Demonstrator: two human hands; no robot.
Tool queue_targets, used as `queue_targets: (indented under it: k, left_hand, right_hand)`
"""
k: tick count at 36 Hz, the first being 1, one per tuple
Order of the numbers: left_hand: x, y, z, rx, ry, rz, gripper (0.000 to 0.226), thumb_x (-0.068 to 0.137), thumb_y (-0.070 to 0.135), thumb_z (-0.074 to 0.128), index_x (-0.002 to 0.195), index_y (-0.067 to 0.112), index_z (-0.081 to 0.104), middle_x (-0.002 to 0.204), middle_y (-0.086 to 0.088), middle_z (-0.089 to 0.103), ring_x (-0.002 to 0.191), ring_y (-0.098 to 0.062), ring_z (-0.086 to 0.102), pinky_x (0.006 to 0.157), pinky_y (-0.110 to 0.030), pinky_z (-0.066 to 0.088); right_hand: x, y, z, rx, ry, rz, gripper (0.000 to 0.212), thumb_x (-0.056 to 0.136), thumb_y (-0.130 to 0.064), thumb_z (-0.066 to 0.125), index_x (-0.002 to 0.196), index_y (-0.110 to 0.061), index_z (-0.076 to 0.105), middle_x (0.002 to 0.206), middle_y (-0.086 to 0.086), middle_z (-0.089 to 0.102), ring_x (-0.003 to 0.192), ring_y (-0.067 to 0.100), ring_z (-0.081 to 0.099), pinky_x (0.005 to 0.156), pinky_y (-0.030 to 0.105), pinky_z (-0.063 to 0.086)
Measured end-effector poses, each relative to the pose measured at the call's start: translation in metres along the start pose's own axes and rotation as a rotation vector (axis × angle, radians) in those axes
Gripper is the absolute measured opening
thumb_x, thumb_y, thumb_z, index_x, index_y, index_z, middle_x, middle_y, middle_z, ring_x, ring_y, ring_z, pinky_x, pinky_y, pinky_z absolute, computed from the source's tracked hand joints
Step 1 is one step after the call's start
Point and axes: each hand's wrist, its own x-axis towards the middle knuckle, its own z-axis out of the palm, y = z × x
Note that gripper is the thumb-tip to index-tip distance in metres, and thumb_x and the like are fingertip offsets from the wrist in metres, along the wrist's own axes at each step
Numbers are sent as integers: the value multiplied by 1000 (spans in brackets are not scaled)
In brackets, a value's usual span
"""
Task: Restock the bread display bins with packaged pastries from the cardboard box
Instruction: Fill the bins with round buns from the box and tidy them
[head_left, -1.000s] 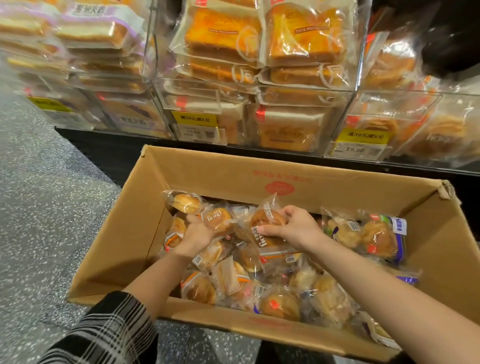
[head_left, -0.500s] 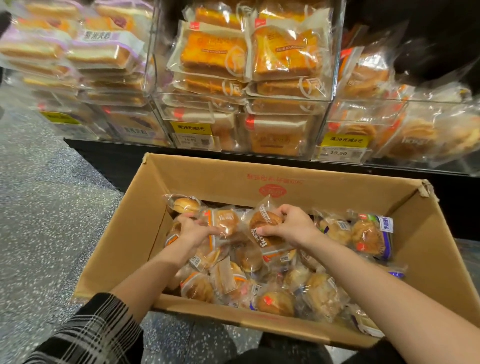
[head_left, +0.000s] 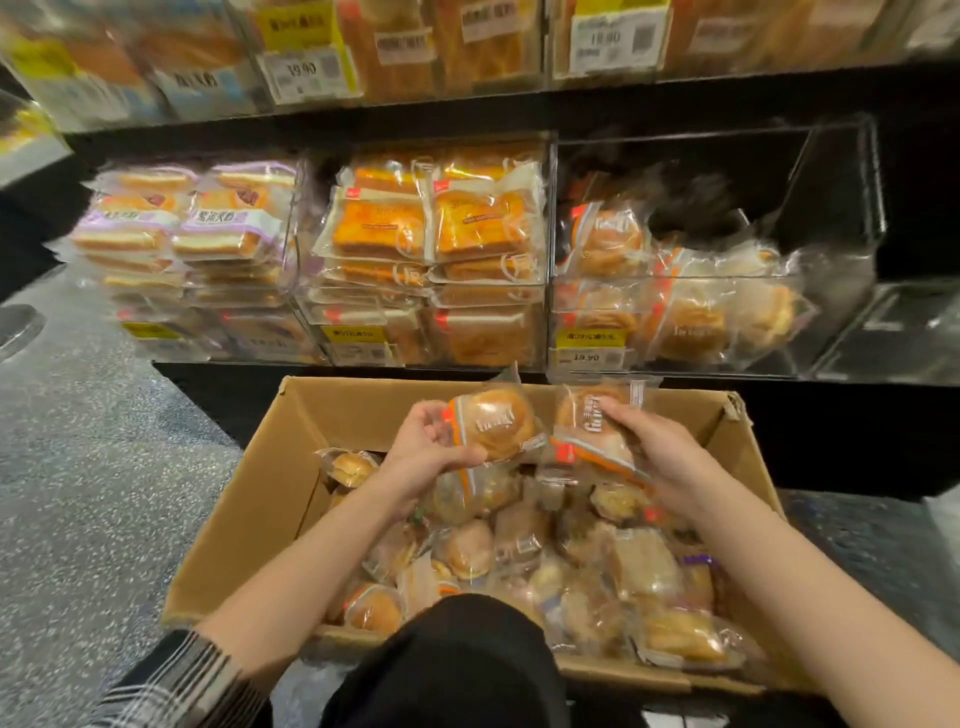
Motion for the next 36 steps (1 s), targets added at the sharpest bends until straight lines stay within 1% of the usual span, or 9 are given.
queue_targets:
  k: [4, 7, 10, 13, 18, 21, 25, 29, 36]
  left_hand:
    - [-3, 27, 30, 12, 10, 123, 76, 57, -9, 82, 117, 11, 39, 114, -18, 58, 100, -26, 59, 87, -43, 50]
    - [-7, 49, 53, -84, -41, 188, 81, 62, -15, 75, 124, 16, 33, 115, -10, 59, 100, -22, 60, 91, -47, 48]
    - [-8, 72, 72, -143, -106, 261, 76, 74, -17, 65, 131, 20, 32, 116, -5, 61, 101, -18, 63, 92, -43, 49]
    - [-4, 93, 88, -152, -124, 346, 63, 80, -8, 64, 131, 18, 38, 122, -7, 61, 107, -15, 63, 89, -29, 54]
    - [19, 131, 101, -10, -2, 524, 67, 79, 21, 72, 138, 20, 39, 137, -7, 54, 126, -19, 52, 104, -45, 44]
    - [37, 153, 113, 68, 100, 655, 57, 90, 21, 64, 140, 20, 38, 145, -1, 45, 133, -13, 42, 106, -34, 42]
    - [64, 173, 129, 81, 207, 749, 49, 97, 19, 54, 142, 15, 35, 140, 3, 44, 128, -7, 42, 89, -7, 43]
    - [87, 169, 136, 321, 238, 827, 50, 99, 20, 50, 145, 13, 31, 147, -3, 41, 136, -14, 38, 102, -16, 35]
    - [109, 158, 134, 368, 292, 896, 49, 102, 27, 42, 146, 12, 28, 147, -5, 40, 135, -12, 36, 110, -30, 32]
  right_hand:
    - [-22, -24, -28, 295, -101, 64, 30, 90, -37, 60, 103, -12, 68, 86, 10, 74, 70, 24, 71, 61, 36, 59]
    - [-32, -42, -47, 394, -170, -31, 41, 81, -31, 64, 114, -6, 65, 97, 12, 69, 71, 21, 71, 50, 28, 56]
    - [-41, -65, -61, 342, -181, -112, 21, 74, -20, 64, 86, -7, 75, 81, 9, 71, 65, 18, 70, 56, 28, 59]
    - [-42, -89, -71, 170, -61, -260, 54, 65, -23, 77, 115, -6, 66, 105, 12, 71, 92, 26, 70, 84, 37, 56]
    - [-44, -135, -84, -325, 359, -612, 63, 69, -17, 85, 121, -12, 52, 108, -2, 62, 96, 13, 62, 82, 27, 53]
    - [-36, -158, -87, -616, 512, -785, 65, 71, -19, 84, 123, -14, 46, 108, -7, 51, 99, 8, 51, 76, 17, 44]
    - [-12, -181, -86, -846, 494, -845, 56, 74, -21, 82, 118, -16, 46, 104, -4, 54, 100, 14, 56, 83, 27, 49]
    - [9, -200, -78, -1105, 449, -820, 54, 76, -32, 78, 119, -18, 48, 108, 5, 60, 101, 24, 59, 88, 43, 52]
    - [37, -238, -77, -1276, 413, -846, 36, 84, -22, 72, 109, -16, 48, 103, 3, 60, 96, 23, 59, 85, 42, 50]
